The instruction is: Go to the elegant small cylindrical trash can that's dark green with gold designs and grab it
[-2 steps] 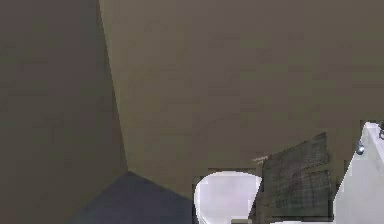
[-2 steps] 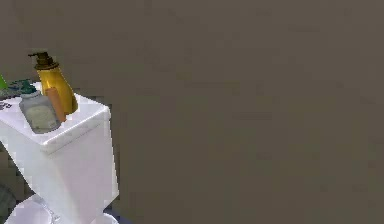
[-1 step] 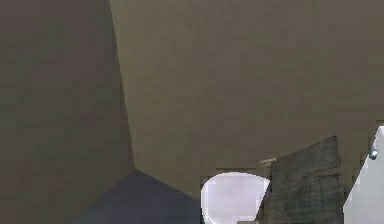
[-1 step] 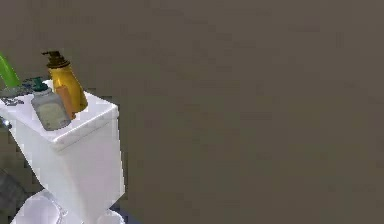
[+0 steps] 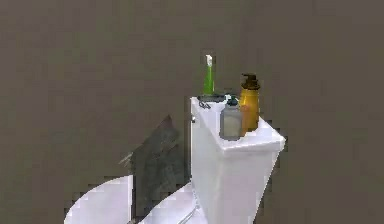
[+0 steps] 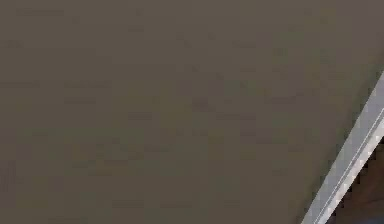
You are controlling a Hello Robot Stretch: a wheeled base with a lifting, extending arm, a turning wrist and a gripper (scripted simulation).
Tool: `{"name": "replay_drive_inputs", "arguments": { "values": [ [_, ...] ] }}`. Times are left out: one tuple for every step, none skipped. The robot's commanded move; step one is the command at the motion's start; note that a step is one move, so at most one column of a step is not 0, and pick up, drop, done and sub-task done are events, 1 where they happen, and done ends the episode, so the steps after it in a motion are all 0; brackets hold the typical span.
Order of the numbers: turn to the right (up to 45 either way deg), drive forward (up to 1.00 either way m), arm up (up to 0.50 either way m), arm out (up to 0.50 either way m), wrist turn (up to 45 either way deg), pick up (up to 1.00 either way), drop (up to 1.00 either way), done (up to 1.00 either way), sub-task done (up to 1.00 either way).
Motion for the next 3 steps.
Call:
{"name": "replay_drive_inputs", "arguments": {
  "values": [
    [45.0,0.00,0.00,0.00,0.0,0.00,0.00,0.00,0.00],
    [45.0,0.00,0.00,0.00,0.0,0.00,0.00,0.00,0.00],
    [3.0,0.00,0.00,0.00,0.0,0.00,0.00,0.00,0.00]
  ]
}}
